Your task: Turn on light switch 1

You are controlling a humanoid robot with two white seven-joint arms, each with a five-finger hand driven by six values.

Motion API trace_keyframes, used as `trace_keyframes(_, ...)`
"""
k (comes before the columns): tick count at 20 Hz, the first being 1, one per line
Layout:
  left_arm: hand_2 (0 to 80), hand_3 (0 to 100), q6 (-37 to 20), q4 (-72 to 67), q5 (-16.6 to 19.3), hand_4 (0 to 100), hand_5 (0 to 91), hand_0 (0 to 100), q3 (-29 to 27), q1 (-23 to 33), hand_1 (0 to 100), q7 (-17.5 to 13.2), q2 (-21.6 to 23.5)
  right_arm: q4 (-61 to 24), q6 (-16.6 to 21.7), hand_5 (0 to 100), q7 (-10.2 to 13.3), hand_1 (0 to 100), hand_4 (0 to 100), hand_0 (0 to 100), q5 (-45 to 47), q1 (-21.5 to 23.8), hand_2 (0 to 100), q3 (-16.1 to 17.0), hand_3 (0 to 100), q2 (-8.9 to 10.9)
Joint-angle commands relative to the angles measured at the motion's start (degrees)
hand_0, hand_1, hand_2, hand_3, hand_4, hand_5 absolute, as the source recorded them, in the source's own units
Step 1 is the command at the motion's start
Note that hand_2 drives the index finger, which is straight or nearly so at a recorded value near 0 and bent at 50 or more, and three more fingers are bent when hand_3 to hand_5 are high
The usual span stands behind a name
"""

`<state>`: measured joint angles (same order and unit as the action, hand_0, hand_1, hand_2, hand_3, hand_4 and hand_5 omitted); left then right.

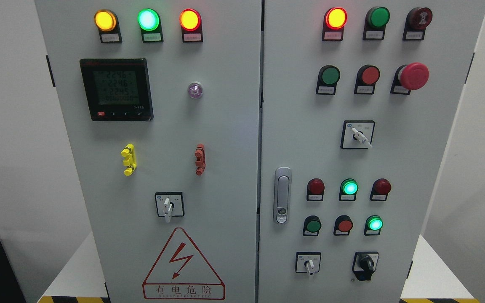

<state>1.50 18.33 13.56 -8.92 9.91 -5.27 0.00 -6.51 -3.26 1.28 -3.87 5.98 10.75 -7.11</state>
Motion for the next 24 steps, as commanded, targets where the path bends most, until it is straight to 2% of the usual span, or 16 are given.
trace_keyframes(1, 0.0, 0, -0.53, 1.35, 0.15, 8, 0.0, 27, -0.05, 0.64, 0, 0.43, 0.17, 0.0, 0.01, 0, -0.05, 0, 0, 0, 0.0, 0.0, 0, -0.02, 0, 0.08)
trace_keyframes(3, 0.0, 7, -2.54, 5.46, 0.15, 17, 0.0, 27, -0.57, 2.56, 0, 1.48, 0.09, 0.0, 0.01, 0, -0.05, 0, 0, 0, 0.0, 0.0, 0, 0.06, 0, -0.01)
trace_keyframes(4, 0.0, 14, -3.51, 7.84, 0.15, 26, 0.0, 26, -0.66, 3.44, 0, 2.1, 0.09, 0.0, 0.01, 0, -0.05, 0, 0, 0, 0.0, 0.0, 0, -0.02, 0, 0.08)
trace_keyframes(5, 0.2, 19, -4.65, 10.56, 0.06, 30, 0.0, 27, -1.01, 3.97, 0, 2.54, -0.09, 0.0, 0.01, 0, -0.05, 0, 0, 0, 0.0, 0.0, 0, -0.02, 0, -0.01)
trace_keyframes(7, 7.0, 24, -6.76, 15.92, 0.06, 35, 0.0, 28, -1.89, 4.94, 0, 3.24, -0.26, 0.0, 0.01, 0, -0.05, 0, 0, 0, 0.0, 0.0, 0, -0.02, 0, 0.08)
trace_keyframes(10, 10.9, 27, -9.92, 24.62, -0.11, 37, 0.0, 31, -1.98, 7.4, 1, 4.47, -0.97, 0.0, 0.01, 0, -0.05, 0, 0, 0, 0.0, 0.0, 0, -0.02, 0, -0.01)
trace_keyframes(15, 9.2, 29, -18.88, 38.33, -0.29, 38, 0.0, 34, -3.47, 9.07, 2, 5.71, -0.44, 0.0, 0.01, 0, -0.05, 0, 0, 0, 0.0, 0.0, 0, -0.02, 0, 0.08)
trace_keyframes(19, 15.1, 35, -22.15, 50.54, -0.73, 43, 0.0, 34, -3.65, 10.65, 5, 5.45, 0.61, 0.0, 0.01, 0, -0.05, 0, 0, 0, 0.0, 0.0, 0, -0.02, 0, 0.08)
trace_keyframes(21, 16.0, 37, -22.15, 56.61, -3.17, 44, 2.9, 34, -3.48, 10.84, 7, 5.27, 0.79, 0.0, 0.01, 0, -0.05, 0, 0, 0, 0.0, 0.0, 0, -0.02, 0, -0.01)
trace_keyframes(23, 18.5, 42, -22.15, 61.1, -7.12, 51, 20.0, 34, -2.69, 11.1, 9, 5.18, 0.88, 0.0, 0.01, 0, -0.05, 0, 0, 0, 0.0, 0.0, 0, -0.02, 0, -0.01)
trace_keyframes(24, 19.2, 43, -22.07, 63.21, -8.71, 53, 23.3, 34, -2.42, 11.1, 10, 5.18, 0.88, 0.0, 0.01, 0, -0.05, 0, 0, 0, 0.0, 0.0, 0, -0.02, 0, -0.01)
